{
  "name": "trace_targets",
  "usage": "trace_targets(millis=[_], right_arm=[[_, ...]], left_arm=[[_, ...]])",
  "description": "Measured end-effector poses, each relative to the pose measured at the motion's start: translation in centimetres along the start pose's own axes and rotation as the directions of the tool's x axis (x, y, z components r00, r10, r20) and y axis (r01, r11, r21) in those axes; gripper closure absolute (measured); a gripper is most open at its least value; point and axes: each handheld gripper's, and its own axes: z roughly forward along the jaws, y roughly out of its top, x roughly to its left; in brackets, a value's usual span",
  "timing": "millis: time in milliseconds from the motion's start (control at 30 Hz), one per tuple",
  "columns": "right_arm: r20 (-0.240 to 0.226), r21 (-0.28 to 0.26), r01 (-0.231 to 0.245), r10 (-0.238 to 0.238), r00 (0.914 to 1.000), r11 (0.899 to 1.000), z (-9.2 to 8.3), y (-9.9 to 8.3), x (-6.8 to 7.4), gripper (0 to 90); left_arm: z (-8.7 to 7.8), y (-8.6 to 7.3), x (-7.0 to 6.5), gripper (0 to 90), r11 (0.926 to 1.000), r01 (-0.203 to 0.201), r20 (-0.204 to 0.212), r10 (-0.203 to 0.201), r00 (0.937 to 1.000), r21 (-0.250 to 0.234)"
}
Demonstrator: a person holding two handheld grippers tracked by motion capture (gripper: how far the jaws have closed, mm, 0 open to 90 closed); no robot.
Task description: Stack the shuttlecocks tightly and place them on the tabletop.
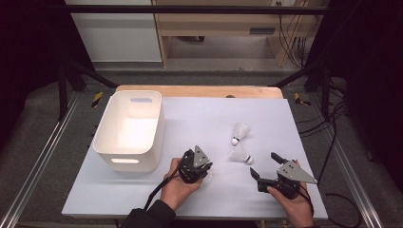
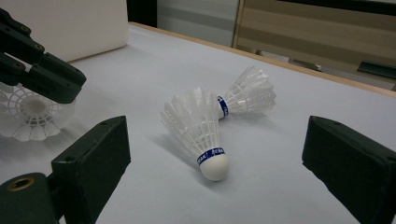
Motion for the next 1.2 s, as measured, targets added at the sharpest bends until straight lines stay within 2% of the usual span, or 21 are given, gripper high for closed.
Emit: trace_targets(millis=[33,133,200,267,367,400,433,467,567,667,700,733,767,867,933,967,1033,1133,1200], right_arm=[[0.000,0.000,0.000,0.000,1.0000,1.000,0.0,0.0,0.0,7.7],[-0.001,0.003,0.000,0.000,1.0000,1.000,0.0,0.0,0.0,7.7],[0.000,0.004,0.002,-0.002,1.0000,1.000,0.0,0.0,0.0,7.7],[0.001,0.007,0.001,-0.001,1.0000,1.000,0.0,0.0,0.0,7.6],[0.001,0.011,0.001,-0.001,1.0000,1.000,0.1,0.0,0.0,7.6],[0.001,0.011,0.001,-0.001,1.0000,1.000,0.1,0.0,0.0,7.6],[0.002,0.013,0.001,-0.001,1.0000,1.000,0.1,0.0,0.0,7.5],[0.002,0.014,0.001,-0.001,1.0000,1.000,0.1,0.0,0.1,7.5],[0.000,0.014,-0.006,0.006,1.0000,1.000,0.0,0.0,0.1,7.5],[0.004,0.016,-0.003,0.003,1.0000,1.000,0.0,-0.1,-0.1,7.5],[0.005,0.018,-0.001,0.001,1.0000,1.000,0.0,-0.1,-0.1,7.5],[0.005,0.018,-0.001,0.001,1.0000,1.000,0.0,-0.1,-0.1,7.5],[0.008,0.024,0.001,-0.001,1.0000,1.000,0.0,-0.1,0.0,7.5],[0.012,0.033,-0.023,0.023,0.9997,0.999,0.0,-0.1,0.0,7.8],[0.024,0.049,-0.015,0.014,0.9996,0.999,0.0,-0.2,0.0,7.8],[0.025,0.053,-0.020,0.019,0.9995,0.998,0.0,-0.2,0.0,7.8],[0.032,0.055,-0.028,0.026,0.9991,0.998,0.0,-0.2,-0.1,7.7],[0.043,0.068,-0.021,0.018,0.9989,0.997,0.1,-0.3,-0.2,7.7],[0.049,0.089,-0.013,0.009,0.9988,0.996,0.3,-0.3,-0.2,7.7]], left_arm=[[0.0,0.0,0.0,74.1,1.0000,0.000,0.000,0.000,1.0000,0.000],[0.3,-0.2,0.2,70.1,0.9990,0.014,0.024,-0.013,0.9996,-0.043],[0.2,-0.3,0.2,66.4,0.9988,0.013,0.027,-0.011,0.9996,-0.048],[0.1,-0.4,0.3,61.5,0.9952,0.019,0.046,-0.014,0.9988,-0.096],[0.0,-0.4,0.4,52.6,0.9927,0.031,0.057,-0.025,0.9980,-0.117],[-0.1,-0.4,0.4,52.6,0.9911,0.036,0.059,-0.029,0.9979,-0.128],[-0.2,-0.4,0.4,46.4,0.9895,0.040,0.058,-0.033,0.9978,-0.139],[-0.4,-0.5,0.4,45.4,0.9843,0.056,0.067,-0.045,0.9967,-0.167],[-0.8,-0.6,0.3,38.5,0.9772,0.070,0.072,-0.056,0.9958,-0.200],[-1.2,-0.8,0.3,29.1,0.9669,0.090,0.085,-0.071,0.9938,-0.239],[-1.2,-0.8,0.3,26.5,0.9669,0.090,0.085,-0.071,0.9938,-0.239],[-1.4,-1.0,0.3,26.5,0.9640,0.092,0.088,-0.073,0.9935,-0.249],[-1.6,-1.3,0.3,21.4,0.9601,0.092,0.093,-0.070,0.9932,-0.264],[-1.9,-1.9,0.2,16.1,0.9536,0.088,0.098,-0.062,0.9933,-0.288],[-2.3,-2.4,0.3,13.4,0.9426,0.103,0.108,-0.072,0.9915,-0.318],[-2.6,-2.8,0.3,12.5,0.9337,0.110,0.107,-0.078,0.9912,-0.341],[-3.2,-3.2,0.3,10.3,0.9249,0.103,0.104,-0.069,0.9922,-0.366],[-4.0,-3.6,0.6,8.6,0.9102,0.119,0.111,-0.081,0.9905,-0.397],[-4.5,-4.0,0.7,7.9,0.8967,0.133,0.112,-0.094,0.9892,-0.422]])
